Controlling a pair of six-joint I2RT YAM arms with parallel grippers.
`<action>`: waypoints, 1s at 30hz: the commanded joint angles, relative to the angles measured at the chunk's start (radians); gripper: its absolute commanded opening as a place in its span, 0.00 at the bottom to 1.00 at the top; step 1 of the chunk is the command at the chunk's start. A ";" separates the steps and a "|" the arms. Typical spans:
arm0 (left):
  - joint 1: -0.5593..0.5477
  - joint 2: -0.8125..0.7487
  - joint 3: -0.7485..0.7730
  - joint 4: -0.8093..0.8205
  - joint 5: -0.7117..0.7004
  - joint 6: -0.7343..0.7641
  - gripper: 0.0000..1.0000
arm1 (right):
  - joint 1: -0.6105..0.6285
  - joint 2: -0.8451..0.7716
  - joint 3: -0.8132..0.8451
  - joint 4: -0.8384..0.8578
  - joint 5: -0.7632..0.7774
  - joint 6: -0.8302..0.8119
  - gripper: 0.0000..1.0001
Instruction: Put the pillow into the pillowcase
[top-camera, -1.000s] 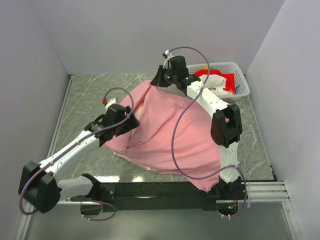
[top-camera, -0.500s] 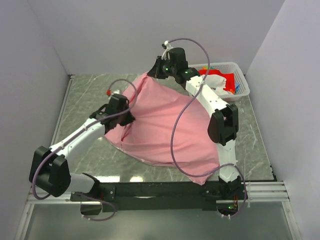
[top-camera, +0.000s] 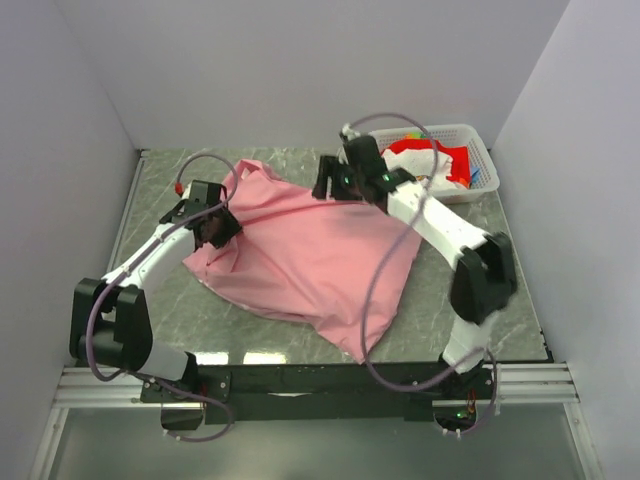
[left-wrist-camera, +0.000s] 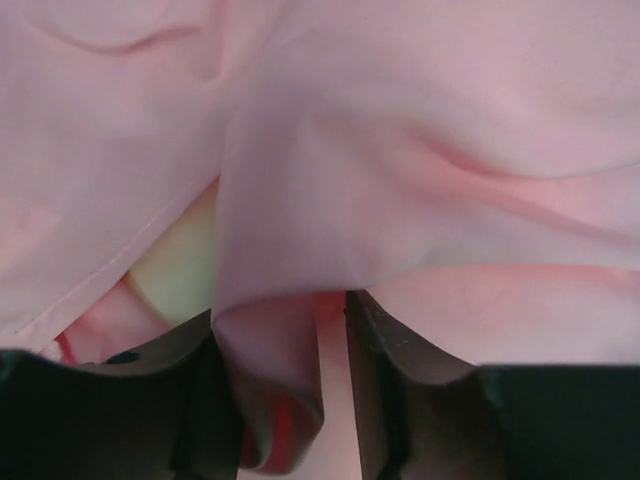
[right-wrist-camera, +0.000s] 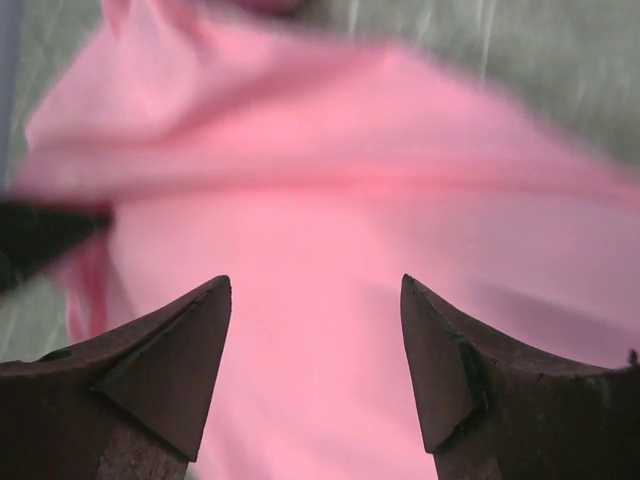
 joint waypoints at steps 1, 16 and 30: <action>0.004 -0.019 -0.017 0.061 0.023 0.001 0.46 | 0.150 -0.388 -0.389 0.065 0.134 0.116 0.75; -0.001 0.056 0.139 -0.026 -0.120 -0.039 0.61 | -0.149 -0.873 -0.898 0.064 0.226 0.257 0.81; 0.013 0.352 0.477 0.244 -0.051 0.231 0.96 | -0.437 -0.676 -0.937 0.326 0.013 0.325 0.87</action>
